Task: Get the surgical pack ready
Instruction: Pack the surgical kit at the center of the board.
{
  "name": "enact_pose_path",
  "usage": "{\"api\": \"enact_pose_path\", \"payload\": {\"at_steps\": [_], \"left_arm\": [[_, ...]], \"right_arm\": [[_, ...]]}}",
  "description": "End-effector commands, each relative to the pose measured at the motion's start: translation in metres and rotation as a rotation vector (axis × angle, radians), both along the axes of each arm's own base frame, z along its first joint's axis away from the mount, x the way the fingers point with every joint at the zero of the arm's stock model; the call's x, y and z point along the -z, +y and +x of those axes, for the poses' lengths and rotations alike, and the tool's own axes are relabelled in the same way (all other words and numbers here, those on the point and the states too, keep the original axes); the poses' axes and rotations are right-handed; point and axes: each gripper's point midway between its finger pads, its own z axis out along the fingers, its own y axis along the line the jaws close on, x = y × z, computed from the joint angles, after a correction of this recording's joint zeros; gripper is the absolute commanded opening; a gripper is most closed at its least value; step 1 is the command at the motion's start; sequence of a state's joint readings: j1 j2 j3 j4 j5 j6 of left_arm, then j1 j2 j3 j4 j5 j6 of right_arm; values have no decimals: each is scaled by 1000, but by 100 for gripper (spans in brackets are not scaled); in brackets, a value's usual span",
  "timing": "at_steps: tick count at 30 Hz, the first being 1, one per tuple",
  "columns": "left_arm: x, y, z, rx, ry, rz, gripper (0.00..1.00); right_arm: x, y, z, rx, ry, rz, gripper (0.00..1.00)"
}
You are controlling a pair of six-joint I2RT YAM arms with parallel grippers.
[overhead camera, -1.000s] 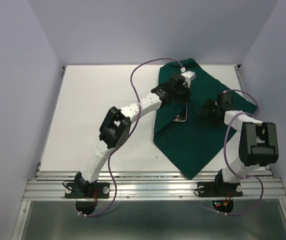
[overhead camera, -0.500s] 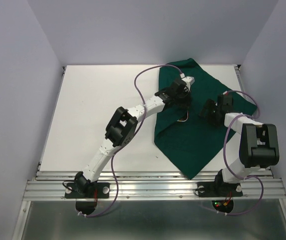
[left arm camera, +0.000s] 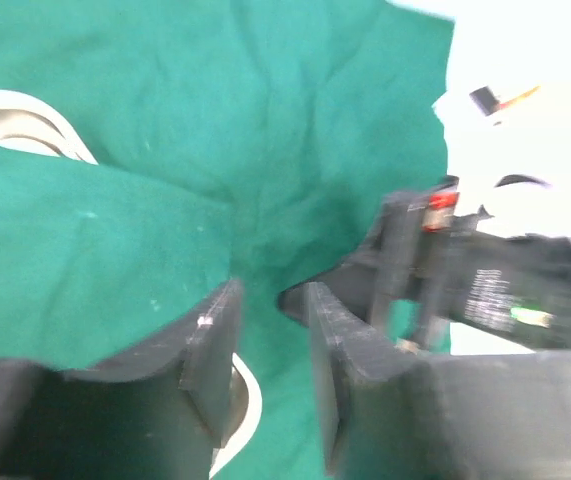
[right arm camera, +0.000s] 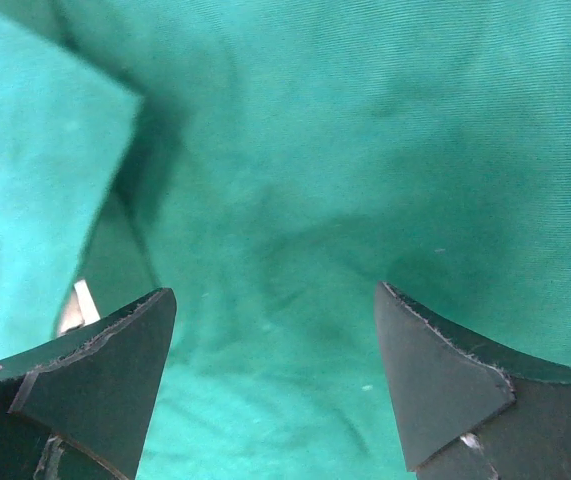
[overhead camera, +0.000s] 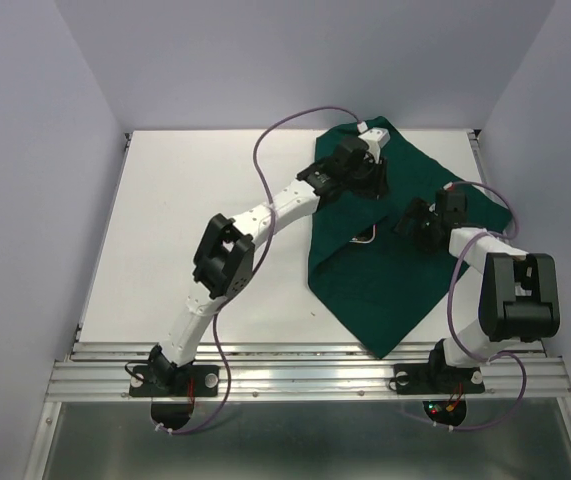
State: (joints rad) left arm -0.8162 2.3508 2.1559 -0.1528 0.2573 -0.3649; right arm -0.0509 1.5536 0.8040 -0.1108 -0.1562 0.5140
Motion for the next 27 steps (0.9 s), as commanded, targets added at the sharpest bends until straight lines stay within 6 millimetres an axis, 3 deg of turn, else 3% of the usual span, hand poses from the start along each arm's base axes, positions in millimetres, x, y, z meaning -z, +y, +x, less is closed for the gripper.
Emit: {"api": "enact_pose_path", "payload": {"at_steps": [1, 2, 3, 4, 5, 6, 7, 9, 12, 18, 24, 27], "left_arm": [[-95, 61, 18, -145, -105, -91, 36], [-107, 91, 31, -205, -105, -110, 34], [-73, 108, 31, -244, -36, -92, 30], [-63, 124, 36, -279, -13, -94, 28], [-66, 142, 37, -310, -2, -110, 28], [-64, 163, 50, -343, 8, -153, 27], [-40, 178, 47, -365, 53, -128, 27], [-24, 205, 57, -412, 79, -112, 25], [4, 224, 56, -452, 120, -63, 24], [26, 226, 50, -444, 161, -43, 22], [39, 223, 48, -418, 188, -27, 22], [44, 221, 46, -406, 200, -25, 21]], "right_arm": [[-34, 19, 17, -50, -106, 95, 85], [-41, 25, 21, -62, -127, 130, 85], [-42, 29, 23, -70, -134, 154, 85], [-45, 31, 26, -75, -148, 167, 85], [-45, 33, 27, -72, -145, 183, 85], [-47, 35, 33, -76, -164, 195, 85], [-49, 37, 38, -73, -177, 216, 85], [-42, 40, 42, -75, -165, 243, 85], [-46, 48, 51, -85, -188, 302, 85], [-43, 55, 67, -59, -209, 384, 81], [-43, 60, 82, -47, -241, 453, 59], [-41, 59, 88, -21, -243, 472, 39]]}}
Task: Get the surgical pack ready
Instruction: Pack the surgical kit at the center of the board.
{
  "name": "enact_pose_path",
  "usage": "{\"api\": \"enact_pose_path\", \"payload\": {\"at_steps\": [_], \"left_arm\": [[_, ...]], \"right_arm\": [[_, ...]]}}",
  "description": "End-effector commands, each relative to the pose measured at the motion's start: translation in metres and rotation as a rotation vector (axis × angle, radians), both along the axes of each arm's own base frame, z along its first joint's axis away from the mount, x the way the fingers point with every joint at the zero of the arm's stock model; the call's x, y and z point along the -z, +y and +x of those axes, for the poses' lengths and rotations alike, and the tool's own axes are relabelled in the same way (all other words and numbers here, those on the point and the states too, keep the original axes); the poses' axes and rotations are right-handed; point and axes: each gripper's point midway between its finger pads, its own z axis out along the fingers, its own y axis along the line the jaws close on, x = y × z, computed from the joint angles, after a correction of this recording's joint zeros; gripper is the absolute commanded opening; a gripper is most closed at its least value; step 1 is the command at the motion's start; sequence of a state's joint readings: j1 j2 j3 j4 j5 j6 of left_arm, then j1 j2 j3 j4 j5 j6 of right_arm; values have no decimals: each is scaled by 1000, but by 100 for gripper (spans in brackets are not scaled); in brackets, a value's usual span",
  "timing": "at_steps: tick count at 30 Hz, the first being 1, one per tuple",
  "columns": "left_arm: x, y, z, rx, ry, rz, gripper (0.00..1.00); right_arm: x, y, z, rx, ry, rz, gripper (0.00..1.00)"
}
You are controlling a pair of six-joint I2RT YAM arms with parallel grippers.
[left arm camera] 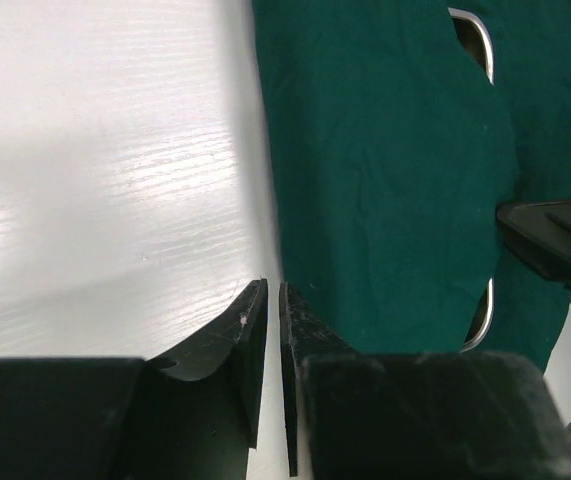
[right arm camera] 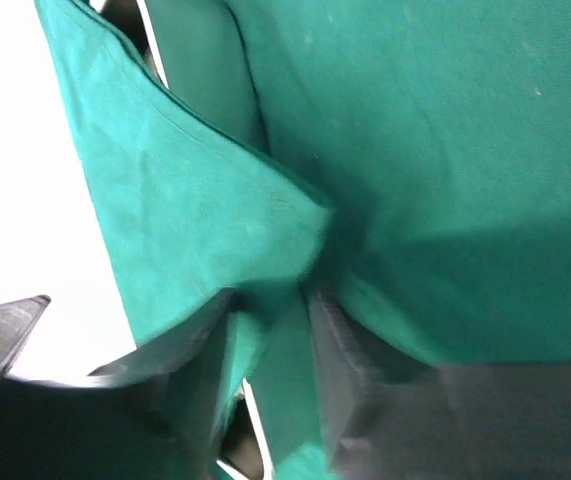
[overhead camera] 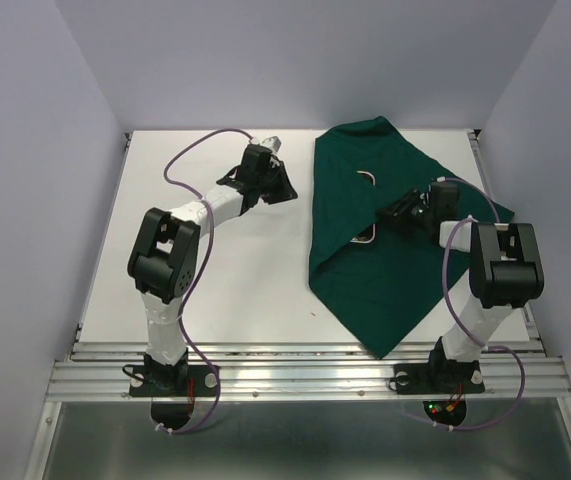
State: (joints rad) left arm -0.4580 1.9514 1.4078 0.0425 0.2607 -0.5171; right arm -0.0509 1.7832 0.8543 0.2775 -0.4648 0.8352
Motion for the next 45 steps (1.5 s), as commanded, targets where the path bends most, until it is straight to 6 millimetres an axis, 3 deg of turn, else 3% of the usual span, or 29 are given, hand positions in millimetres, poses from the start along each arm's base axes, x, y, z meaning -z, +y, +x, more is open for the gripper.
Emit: {"api": "enact_pose_path", "payload": {"at_steps": [1, 4, 10, 17, 22, 25, 30, 31, 34, 35, 36, 40, 43, 45], "left_arm": [[-12, -4, 4, 27, -36, -29, 21], [-14, -6, 3, 44, -38, -29, 21], [-24, -8, -2, 75, -63, -4, 21], [-35, -33, -17, 163, -108, 52, 22], [-38, -48, -17, 178, -124, 100, 33], [-36, -48, -13, 164, -116, 108, 37], [-57, -48, 9, 130, -160, 149, 46], [-74, -52, 18, 127, -193, 140, 48], [-67, -52, 32, 130, -181, 164, 62], [-83, -55, 41, 129, -210, 149, 68], [-69, -55, 48, 140, -190, 167, 71], [-57, -62, 54, 174, -166, 180, 73], [-25, -56, 48, 162, -120, 197, 72], [-18, -55, 45, 162, -110, 193, 72]], "right_arm": [[-29, 3, 29, 18, -113, 47, 34], [-29, 0, 34, 40, -113, 44, 17], [-29, -6, 38, 75, -118, 22, 1], [-23, -10, 34, 93, -108, 1, 1], [-20, -18, 31, 119, -105, -24, 1], [-16, -19, 29, 114, -99, -32, 1], [-3, -20, 24, 110, -76, -48, 1], [-1, -20, 23, 109, -72, -49, 1], [5, -20, 21, 105, -59, -54, 1], [6, -20, 21, 104, -58, -56, 1], [7, -20, 20, 101, -56, -58, 1], [11, -17, 21, 81, -51, -54, 1], [17, -16, 20, 69, -41, -58, 1], [21, -19, 19, 78, -35, -75, 1]]}}
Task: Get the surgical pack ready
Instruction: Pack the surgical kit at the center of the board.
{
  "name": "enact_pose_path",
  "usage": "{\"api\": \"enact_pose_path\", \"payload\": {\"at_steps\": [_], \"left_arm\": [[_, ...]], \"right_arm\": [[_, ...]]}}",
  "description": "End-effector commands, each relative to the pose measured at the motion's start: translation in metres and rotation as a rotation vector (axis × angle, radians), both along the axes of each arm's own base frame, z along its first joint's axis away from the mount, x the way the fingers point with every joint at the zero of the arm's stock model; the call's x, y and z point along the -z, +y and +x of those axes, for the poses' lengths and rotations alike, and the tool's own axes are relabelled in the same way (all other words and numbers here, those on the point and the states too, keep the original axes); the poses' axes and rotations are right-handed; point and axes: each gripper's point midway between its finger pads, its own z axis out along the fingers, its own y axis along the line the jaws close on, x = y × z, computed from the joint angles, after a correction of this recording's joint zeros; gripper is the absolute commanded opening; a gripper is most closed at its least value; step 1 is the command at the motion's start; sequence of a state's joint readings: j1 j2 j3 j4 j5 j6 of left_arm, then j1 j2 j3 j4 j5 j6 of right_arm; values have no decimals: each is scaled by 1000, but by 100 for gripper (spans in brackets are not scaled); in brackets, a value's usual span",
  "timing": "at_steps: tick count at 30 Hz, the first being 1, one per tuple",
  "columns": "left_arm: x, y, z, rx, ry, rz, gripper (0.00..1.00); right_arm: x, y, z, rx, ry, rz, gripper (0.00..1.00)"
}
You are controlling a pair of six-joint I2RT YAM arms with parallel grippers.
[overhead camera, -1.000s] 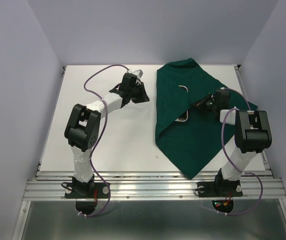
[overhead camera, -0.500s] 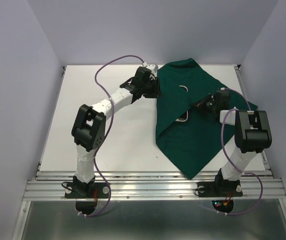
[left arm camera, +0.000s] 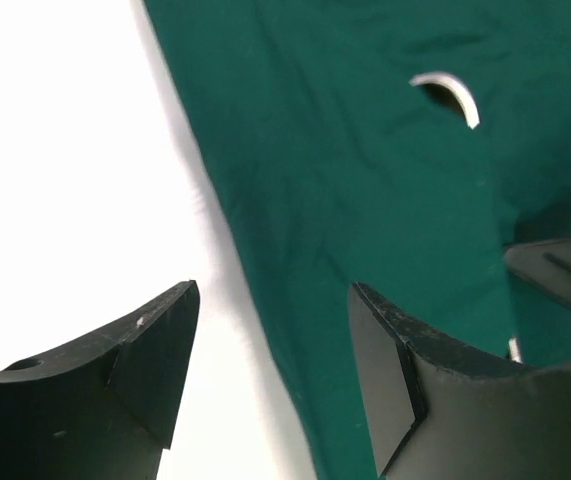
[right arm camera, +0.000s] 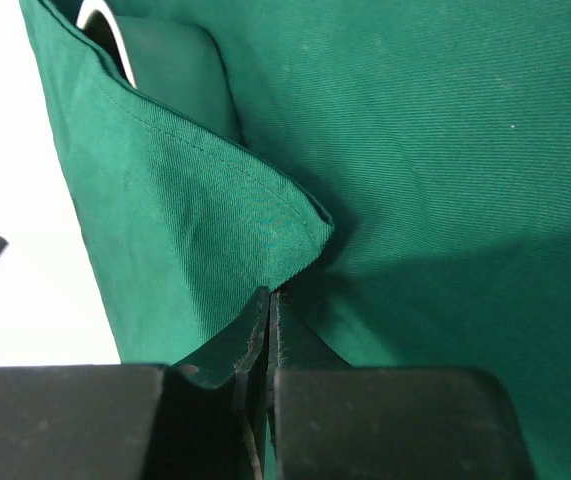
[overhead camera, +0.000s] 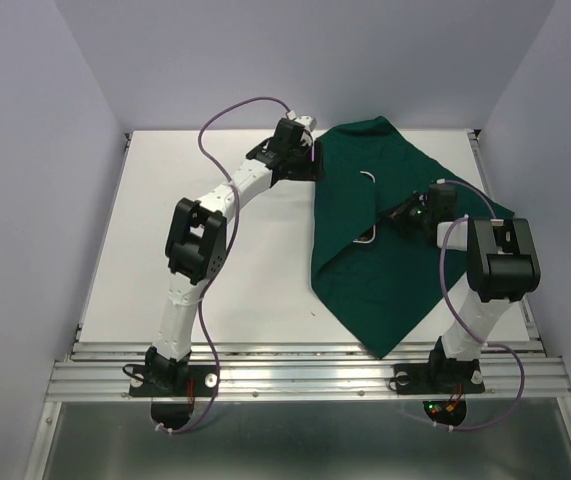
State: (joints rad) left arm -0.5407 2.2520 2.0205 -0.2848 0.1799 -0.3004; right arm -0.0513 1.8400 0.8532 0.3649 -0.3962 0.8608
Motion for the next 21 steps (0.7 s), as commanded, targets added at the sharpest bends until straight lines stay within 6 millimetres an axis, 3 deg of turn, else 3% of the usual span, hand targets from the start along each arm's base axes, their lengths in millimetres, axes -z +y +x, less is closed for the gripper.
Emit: {"api": "enact_pose_path", "payload": {"at_steps": [1, 5, 6, 7, 8, 11, 15, 21], "left_arm": [[14, 3, -9, 19, 20, 10, 71], [22, 5, -18, 24, 49, 19, 67], [11, 7, -20, 18, 32, 12, 67], [17, 8, -27, 11, 32, 32, 67], [-1, 10, -30, 3, -4, 27, 67], [-15, 12, -36, -9, -44, 29, 67], [-18, 11, -40, 4, -40, 35, 66], [-25, -8, -43, 25, -68, 77, 64]], "right_arm": [[9, -9, 3, 9, -13, -56, 1], [17, -9, 0, 5, 11, -60, 1], [18, -9, 0, 2, 11, -61, 1], [18, -9, -1, 1, 14, -62, 1], [17, -10, 0, 3, 10, -65, 1], [18, -11, -1, 8, 11, -74, 1], [16, -12, -1, 10, 9, -80, 1], [16, -12, -2, 9, 9, -83, 3]]}}
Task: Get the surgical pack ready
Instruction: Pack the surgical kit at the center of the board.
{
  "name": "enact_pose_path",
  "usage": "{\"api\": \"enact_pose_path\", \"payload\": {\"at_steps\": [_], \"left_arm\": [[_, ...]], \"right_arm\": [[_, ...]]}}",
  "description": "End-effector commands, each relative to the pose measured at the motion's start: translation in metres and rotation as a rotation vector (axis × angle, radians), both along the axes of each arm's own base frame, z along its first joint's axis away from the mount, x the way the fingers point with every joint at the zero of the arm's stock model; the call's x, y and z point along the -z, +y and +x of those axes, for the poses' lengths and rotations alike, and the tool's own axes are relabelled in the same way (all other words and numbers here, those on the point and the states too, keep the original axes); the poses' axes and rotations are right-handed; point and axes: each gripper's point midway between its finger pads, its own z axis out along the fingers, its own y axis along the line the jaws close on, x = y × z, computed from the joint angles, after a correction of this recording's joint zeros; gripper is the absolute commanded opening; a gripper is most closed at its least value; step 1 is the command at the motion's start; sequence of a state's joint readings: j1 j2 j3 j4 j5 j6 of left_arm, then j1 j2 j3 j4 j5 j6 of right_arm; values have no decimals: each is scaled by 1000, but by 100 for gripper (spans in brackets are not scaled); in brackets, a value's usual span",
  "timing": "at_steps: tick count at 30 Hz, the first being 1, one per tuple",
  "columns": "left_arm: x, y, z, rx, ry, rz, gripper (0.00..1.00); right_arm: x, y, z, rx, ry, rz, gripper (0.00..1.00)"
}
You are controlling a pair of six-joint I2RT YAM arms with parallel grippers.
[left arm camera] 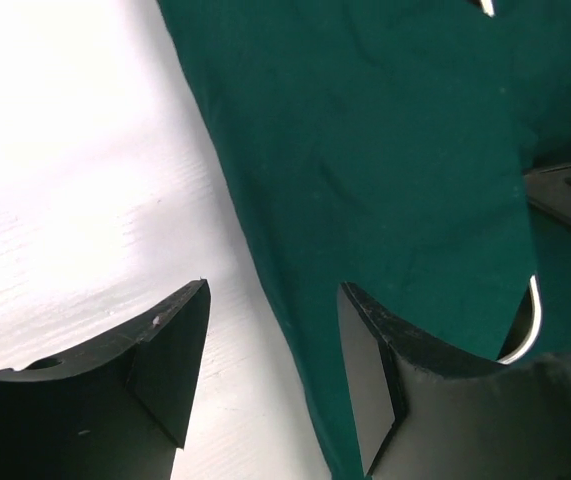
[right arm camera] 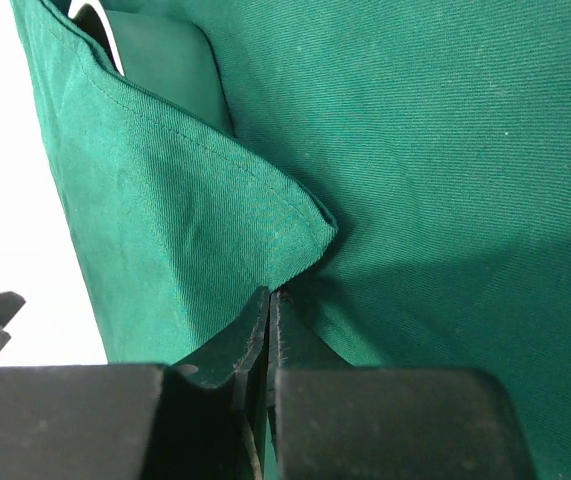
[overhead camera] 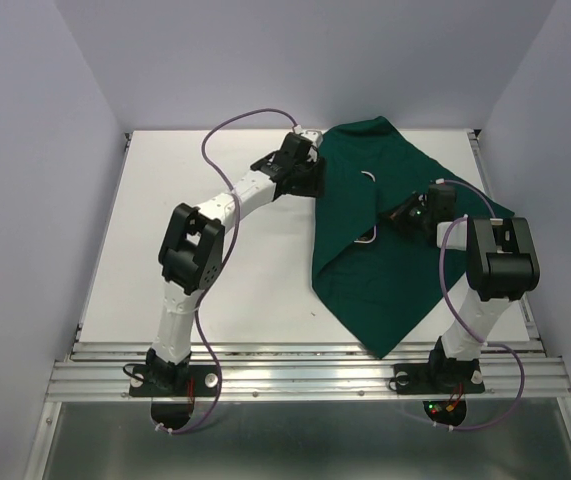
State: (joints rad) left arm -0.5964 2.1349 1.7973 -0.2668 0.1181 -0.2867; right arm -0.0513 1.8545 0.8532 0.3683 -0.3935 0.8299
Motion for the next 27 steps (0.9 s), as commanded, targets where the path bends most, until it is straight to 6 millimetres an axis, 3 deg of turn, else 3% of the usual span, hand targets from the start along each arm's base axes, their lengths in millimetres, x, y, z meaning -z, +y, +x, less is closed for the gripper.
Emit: {"api": "enact_pose_path", "payload": {"at_steps": [1, 4, 6, 7, 8, 9, 12, 18, 22, 27], "left_arm": [[-47, -8, 7, -5, -113, 7, 63], [-42, 16, 22, -135, -112, 33, 56], [-35, 45, 35, -232, -71, -1, 40], [-34, 48, 40, -238, -68, -36, 16], [-24, 63, 45, -261, -47, -43, 3], [-14, 63, 45, -247, -13, -54, 0], [7, 64, 54, -243, 19, -16, 0], [37, 38, 55, -165, 77, -48, 0], [46, 19, 50, -115, 90, -55, 0], [49, -6, 40, -65, 97, -64, 0]], "right_arm": [[8, -11, -1, 21, 5, -62, 5], [6, -13, -3, 18, 8, -79, 7], [5, -14, -3, 17, 8, -93, 8], [4, -15, -3, 15, 5, -97, 7], [4, -15, -3, 14, 7, -98, 6], [4, -14, -2, 8, 6, -99, 6], [7, -14, -2, 4, 16, -101, 4], [8, -16, -1, 4, 28, -119, 5], [4, -26, -1, 21, 35, -180, 20], [-12, -34, 3, 20, 19, -243, 23]]}}
